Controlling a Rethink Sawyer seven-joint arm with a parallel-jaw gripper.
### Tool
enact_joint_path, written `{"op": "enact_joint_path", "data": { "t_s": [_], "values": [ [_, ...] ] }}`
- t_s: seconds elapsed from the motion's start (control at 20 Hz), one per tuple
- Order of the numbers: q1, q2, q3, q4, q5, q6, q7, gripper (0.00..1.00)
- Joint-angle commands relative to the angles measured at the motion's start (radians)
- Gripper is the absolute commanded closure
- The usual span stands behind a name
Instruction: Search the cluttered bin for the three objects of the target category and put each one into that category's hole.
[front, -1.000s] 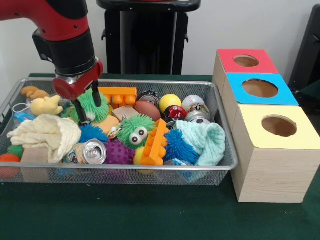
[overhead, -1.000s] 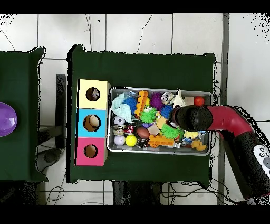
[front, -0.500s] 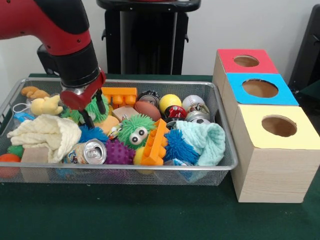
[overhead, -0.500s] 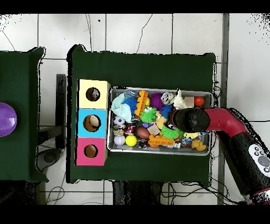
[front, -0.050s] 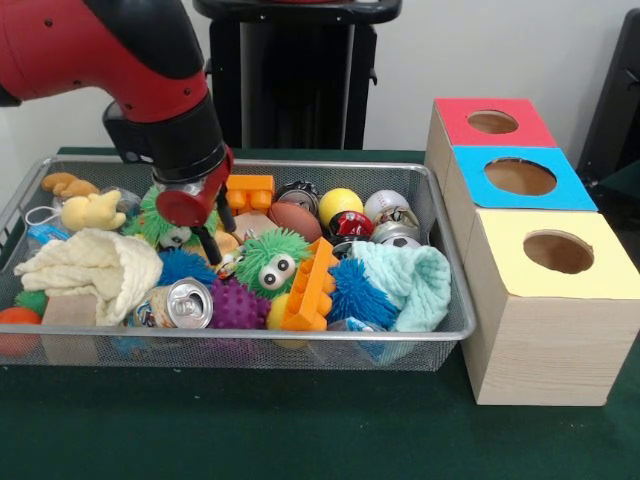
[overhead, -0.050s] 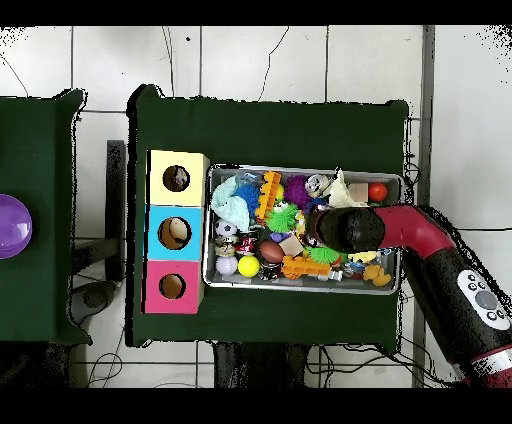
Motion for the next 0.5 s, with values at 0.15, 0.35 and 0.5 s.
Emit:
{"op": "enact_joint_path", "data": {
  "t_s": [0.15, 0.35, 0.5],
  "values": [
    [0.027, 0.048, 0.043, 0.021, -0.077, -0.085, -0.198, 0.00],
    [0.033, 0.054, 0.029, 0.012, -0.091, -0.109, -0.186, 0.00],
    [0.043, 0.059, 0.014, 0.000, -0.102, -0.130, -0.166, 0.00]
  ]
}}
